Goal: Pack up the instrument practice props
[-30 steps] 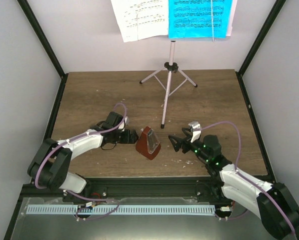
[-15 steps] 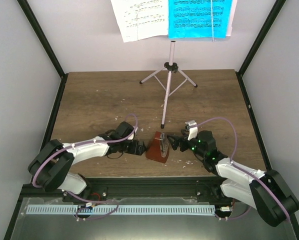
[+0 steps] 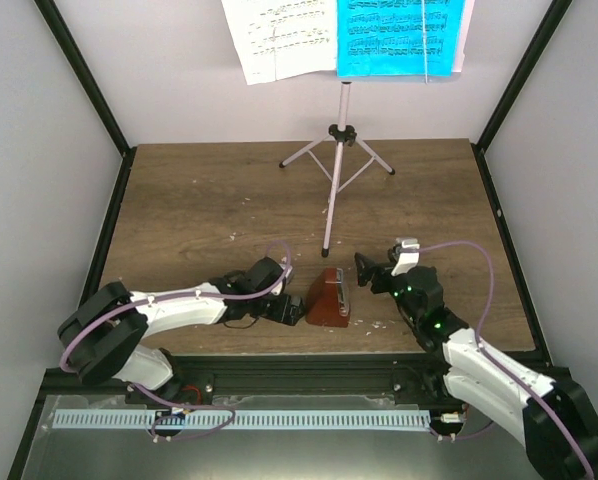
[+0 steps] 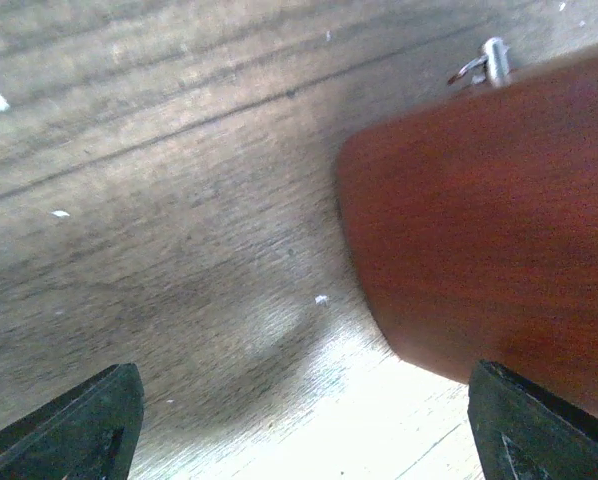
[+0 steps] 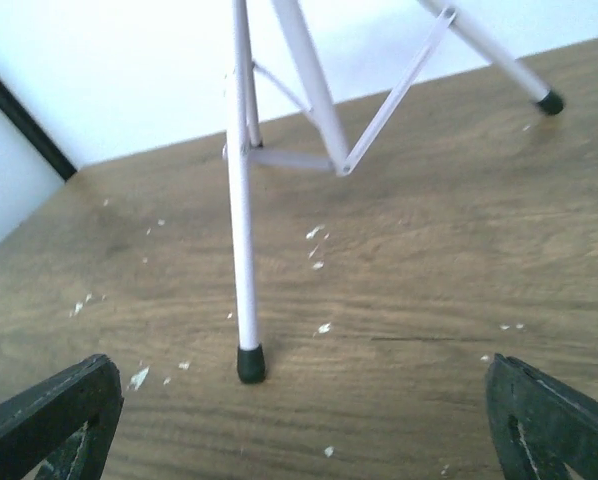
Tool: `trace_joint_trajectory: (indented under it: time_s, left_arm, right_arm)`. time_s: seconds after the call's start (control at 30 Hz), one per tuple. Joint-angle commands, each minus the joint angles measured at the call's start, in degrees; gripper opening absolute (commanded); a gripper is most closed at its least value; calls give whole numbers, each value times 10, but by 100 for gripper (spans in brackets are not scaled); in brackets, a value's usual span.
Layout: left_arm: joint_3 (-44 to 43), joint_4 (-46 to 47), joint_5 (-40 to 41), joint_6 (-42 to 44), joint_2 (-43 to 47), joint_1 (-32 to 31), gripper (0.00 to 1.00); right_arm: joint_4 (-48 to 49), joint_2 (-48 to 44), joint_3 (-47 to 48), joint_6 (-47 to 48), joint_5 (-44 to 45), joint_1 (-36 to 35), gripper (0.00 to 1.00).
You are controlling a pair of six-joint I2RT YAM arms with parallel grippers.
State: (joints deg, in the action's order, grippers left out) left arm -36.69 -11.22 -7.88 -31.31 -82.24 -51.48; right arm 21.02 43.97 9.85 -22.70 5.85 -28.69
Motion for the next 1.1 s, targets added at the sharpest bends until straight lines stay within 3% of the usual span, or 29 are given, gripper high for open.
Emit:
trace_joint_trajectory:
  time_s: [0.0,0.1,0.17,0.4,0.5,0.77,0.93,1.07]
  left_arm:
    - [-27,-46,73,28,59,-3,90]
    - [-57,-117,143,59,110,-2,92]
    - [-94,-154,143,95,137,-2,92]
    - [-218,-175,-119,311,166,-2,95]
    - [-227,-151,-168,371,157,0,97]
    - [-190,-2,-197,461,88,2,100]
    - [-155,104,-158,458,57,4,100]
    - [-154,111,-213,441,32,4,98]
  right_arm:
    - [-29,-62,-20,-13,75,2,100]
    - [-39,-108,-32,-12,93,2,100]
    - [-37,-134,-41,-5,93,2,100]
    - [-28,-191,-61,14,68,2,100]
    - [-21,-203,-64,32,32,2,100]
    - [-20,-229,-73,45,14,2,100]
    - [-16,-231,-76,48,16,2,100]
    - [-19,-224,-72,49,13,2,100]
